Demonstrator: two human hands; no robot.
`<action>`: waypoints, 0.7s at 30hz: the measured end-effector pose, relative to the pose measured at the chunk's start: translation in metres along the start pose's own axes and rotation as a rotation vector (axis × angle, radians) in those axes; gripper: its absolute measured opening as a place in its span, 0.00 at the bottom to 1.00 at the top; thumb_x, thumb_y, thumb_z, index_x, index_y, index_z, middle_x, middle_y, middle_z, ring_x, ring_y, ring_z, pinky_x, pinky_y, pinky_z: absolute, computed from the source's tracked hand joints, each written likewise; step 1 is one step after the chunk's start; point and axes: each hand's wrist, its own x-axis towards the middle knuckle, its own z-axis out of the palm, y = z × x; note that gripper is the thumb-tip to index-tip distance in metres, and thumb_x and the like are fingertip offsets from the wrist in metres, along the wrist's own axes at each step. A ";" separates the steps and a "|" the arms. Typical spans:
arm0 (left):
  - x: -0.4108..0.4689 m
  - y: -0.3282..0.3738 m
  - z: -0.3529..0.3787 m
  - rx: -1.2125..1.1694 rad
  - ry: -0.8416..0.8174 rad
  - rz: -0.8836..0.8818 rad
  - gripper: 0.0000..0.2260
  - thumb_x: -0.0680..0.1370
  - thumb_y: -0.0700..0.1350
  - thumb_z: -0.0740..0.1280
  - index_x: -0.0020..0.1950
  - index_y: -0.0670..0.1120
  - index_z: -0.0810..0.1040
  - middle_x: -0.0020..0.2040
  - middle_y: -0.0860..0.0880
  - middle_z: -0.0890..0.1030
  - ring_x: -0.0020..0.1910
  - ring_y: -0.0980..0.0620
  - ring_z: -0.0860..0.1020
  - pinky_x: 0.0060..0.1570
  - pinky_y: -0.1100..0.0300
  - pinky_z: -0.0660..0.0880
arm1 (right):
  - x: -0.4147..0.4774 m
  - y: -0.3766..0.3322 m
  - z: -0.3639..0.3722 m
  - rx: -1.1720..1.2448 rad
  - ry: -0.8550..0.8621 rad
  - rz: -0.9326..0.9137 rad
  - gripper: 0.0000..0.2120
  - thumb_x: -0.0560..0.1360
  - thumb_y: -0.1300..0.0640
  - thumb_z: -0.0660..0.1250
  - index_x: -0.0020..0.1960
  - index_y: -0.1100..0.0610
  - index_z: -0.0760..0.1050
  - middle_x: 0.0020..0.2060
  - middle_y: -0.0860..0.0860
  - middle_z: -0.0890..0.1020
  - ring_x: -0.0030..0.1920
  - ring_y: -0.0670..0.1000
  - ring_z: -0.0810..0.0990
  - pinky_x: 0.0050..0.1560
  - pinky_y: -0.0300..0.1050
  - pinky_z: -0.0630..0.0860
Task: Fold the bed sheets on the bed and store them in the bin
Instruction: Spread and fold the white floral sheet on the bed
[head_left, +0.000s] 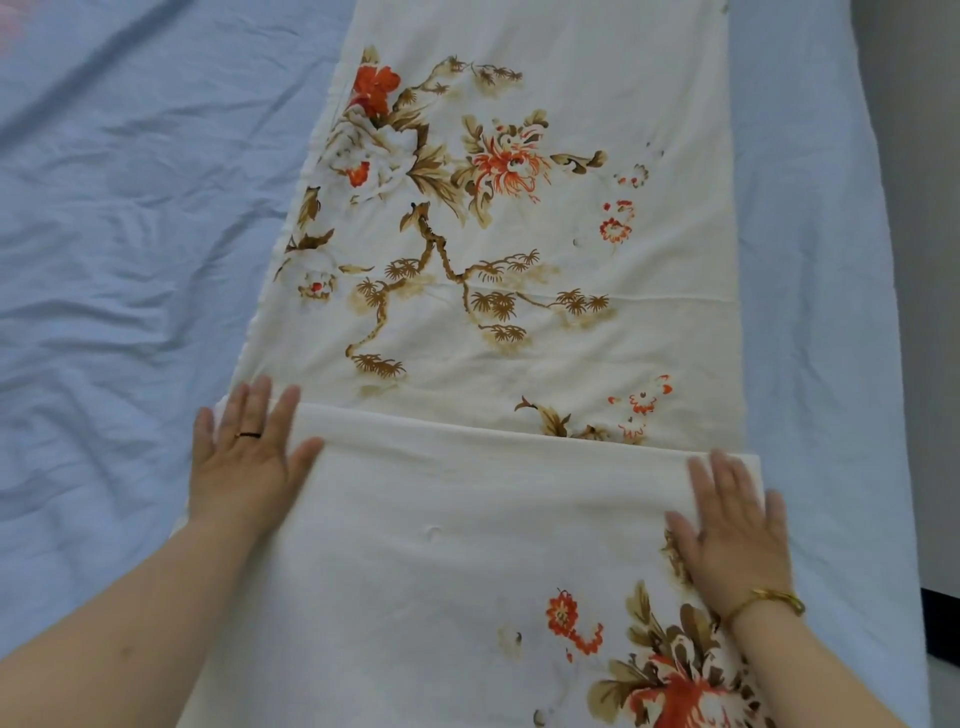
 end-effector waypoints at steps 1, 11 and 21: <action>-0.002 -0.003 -0.001 -0.017 -0.030 -0.065 0.27 0.79 0.60 0.48 0.77 0.52 0.49 0.78 0.48 0.46 0.76 0.50 0.43 0.62 0.63 0.21 | -0.008 0.009 -0.005 0.045 -0.105 0.086 0.45 0.63 0.36 0.24 0.76 0.53 0.45 0.76 0.51 0.47 0.76 0.49 0.42 0.68 0.42 0.26; -0.122 -0.028 0.013 -0.359 -0.069 -0.371 0.34 0.71 0.57 0.54 0.74 0.39 0.59 0.74 0.37 0.58 0.74 0.38 0.56 0.71 0.46 0.51 | -0.139 -0.019 0.024 0.266 -0.281 0.482 0.28 0.80 0.46 0.43 0.75 0.54 0.36 0.76 0.51 0.40 0.76 0.51 0.41 0.74 0.48 0.43; -0.221 0.017 -0.007 -1.047 0.073 -1.236 0.29 0.72 0.46 0.71 0.67 0.36 0.64 0.69 0.34 0.64 0.68 0.37 0.65 0.68 0.49 0.60 | -0.204 -0.096 0.009 1.525 0.234 1.504 0.22 0.76 0.58 0.64 0.64 0.69 0.66 0.56 0.64 0.76 0.54 0.61 0.76 0.59 0.52 0.70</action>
